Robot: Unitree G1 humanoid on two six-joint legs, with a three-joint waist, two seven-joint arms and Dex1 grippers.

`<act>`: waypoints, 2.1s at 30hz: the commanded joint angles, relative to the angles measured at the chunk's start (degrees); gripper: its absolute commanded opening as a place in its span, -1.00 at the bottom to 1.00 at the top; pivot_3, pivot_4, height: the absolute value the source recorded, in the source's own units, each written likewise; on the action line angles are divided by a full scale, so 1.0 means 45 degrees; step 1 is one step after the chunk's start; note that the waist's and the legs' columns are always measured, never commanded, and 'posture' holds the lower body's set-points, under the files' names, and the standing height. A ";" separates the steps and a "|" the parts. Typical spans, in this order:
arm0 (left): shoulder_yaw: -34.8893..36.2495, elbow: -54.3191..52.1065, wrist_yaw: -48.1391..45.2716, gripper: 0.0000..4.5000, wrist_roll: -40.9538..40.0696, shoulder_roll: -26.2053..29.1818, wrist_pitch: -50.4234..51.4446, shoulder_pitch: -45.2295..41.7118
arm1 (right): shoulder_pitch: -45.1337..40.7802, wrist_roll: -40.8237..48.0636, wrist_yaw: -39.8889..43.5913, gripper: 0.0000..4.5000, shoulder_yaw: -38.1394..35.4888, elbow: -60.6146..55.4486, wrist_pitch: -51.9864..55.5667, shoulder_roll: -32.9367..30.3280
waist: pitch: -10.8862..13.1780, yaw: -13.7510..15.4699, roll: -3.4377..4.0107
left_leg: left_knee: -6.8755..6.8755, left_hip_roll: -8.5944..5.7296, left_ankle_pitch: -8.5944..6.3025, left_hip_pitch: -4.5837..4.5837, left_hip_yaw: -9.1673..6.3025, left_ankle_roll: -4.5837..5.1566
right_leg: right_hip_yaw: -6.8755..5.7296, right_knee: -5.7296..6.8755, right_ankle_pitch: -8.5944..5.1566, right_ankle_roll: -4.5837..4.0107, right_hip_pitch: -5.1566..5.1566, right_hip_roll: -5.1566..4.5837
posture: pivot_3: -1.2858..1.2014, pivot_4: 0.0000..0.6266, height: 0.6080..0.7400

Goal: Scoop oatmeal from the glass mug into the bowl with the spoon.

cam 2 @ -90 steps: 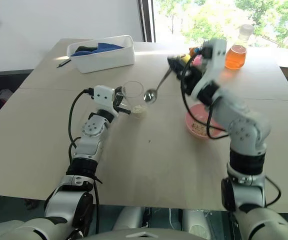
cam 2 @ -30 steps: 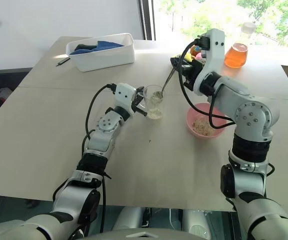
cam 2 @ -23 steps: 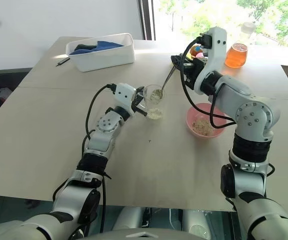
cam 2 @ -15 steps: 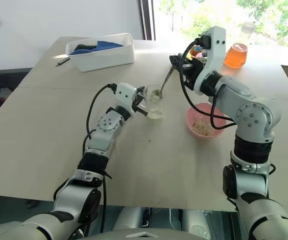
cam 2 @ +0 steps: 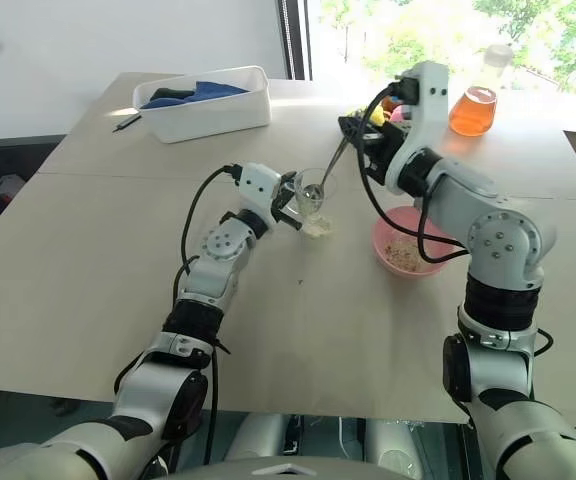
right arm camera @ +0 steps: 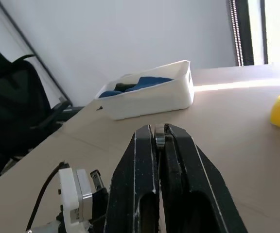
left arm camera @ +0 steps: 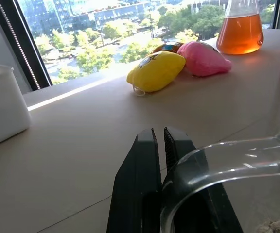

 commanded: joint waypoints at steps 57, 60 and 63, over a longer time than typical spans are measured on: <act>0.0171 0.6641 0.1097 -0.96 0.0440 -0.2086 -0.4825 -0.3663 | 0.3481 1.1454 -0.9173 -1.00 -0.2808 -0.0416 -0.6315 -0.1605 | 0.0000 -0.0009 0.0001 | -0.0005 0.0009 0.0001 -0.0008 0.0011 0.0004 | 0.0008 -0.0006 0.0000 0.0002 -0.0001 0.0008 | 0.03 -0.52 1.00; 0.0214 0.6714 0.1123 -0.96 0.0446 -0.1995 -0.4789 -0.3653 | 0.3819 1.2347 -0.9024 -1.00 -0.3331 -0.0689 -0.6527 -0.1946 | 0.0000 0.0008 0.0001 | -0.0005 0.0009 0.0001 -0.0009 0.0010 0.0004 | 0.0005 -0.0006 0.0000 0.0002 -0.0001 0.0008 | 0.03 -0.52 1.00; 0.0259 0.6769 0.1121 -0.96 0.0449 -0.1846 -0.4777 -0.3620 | 0.4441 1.3072 -0.8843 -1.00 -0.3958 -0.0735 -0.6562 -0.2666 | 0.0000 0.0050 0.0001 | -0.0004 0.0009 0.0001 -0.0013 0.0009 0.0004 | 0.0002 -0.0009 0.0000 0.0002 0.0001 0.0006 | 0.03 -0.52 1.00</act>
